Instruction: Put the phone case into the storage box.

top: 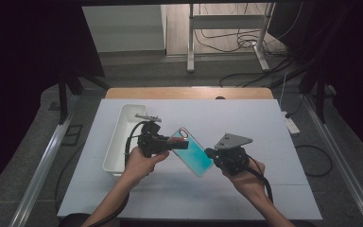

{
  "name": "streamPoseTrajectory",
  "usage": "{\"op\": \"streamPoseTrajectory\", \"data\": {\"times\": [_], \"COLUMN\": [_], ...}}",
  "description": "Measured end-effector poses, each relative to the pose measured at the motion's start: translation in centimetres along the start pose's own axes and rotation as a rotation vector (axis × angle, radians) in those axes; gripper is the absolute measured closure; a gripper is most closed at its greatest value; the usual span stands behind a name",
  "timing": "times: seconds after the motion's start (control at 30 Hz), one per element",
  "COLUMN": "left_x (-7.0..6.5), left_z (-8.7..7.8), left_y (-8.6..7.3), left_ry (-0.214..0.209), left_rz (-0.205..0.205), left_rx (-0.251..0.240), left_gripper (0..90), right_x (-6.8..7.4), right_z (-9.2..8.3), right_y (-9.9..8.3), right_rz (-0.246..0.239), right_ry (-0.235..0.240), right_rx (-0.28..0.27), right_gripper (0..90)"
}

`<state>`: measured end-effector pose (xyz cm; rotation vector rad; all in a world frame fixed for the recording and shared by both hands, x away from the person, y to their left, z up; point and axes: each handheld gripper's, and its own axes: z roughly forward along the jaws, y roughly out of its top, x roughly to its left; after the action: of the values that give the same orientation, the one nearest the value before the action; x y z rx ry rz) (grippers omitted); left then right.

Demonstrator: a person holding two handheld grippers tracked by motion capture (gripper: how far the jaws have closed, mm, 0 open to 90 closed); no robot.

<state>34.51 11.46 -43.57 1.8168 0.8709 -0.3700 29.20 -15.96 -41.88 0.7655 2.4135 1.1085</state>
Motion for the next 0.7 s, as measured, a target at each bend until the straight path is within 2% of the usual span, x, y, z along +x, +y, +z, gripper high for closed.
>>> {"op": "streamPoseTrajectory", "data": {"times": [0.23, 0.4, 0.47, 0.53, 0.7], "left_x": [0.29, 0.48, 0.46, 0.33, 0.40], "left_z": [-0.07, -0.05, -0.01, 0.01, -0.05], "left_y": [-0.12, -0.23, -0.23, -0.25, -0.31], "left_ry": [-0.020, -0.056, -0.063, -0.056, -0.049], "left_rz": [-0.017, -0.072, -0.083, -0.086, -0.091], "left_rx": [-0.008, -0.031, -0.034, -0.030, -0.034], "left_gripper": [75.3, 82.1, 85.2, 85.5, 85.8], "right_x": [0.00, 0.11, 0.24, 0.34, 0.09], "right_z": [0.06, 0.17, 0.28, 0.43, 0.48], "right_y": [-0.06, -0.11, -0.12, -0.17, -0.30], "right_rz": [-0.004, -0.009, -0.017, -0.028, -0.005], "right_ry": [-0.005, -0.008, -0.009, -0.017, -0.001], "right_rx": [-0.008, -0.008, -0.004, 0.006, -0.004], "right_gripper": [88.1, 87.6, 87.3, 87.2, 84.9]}}
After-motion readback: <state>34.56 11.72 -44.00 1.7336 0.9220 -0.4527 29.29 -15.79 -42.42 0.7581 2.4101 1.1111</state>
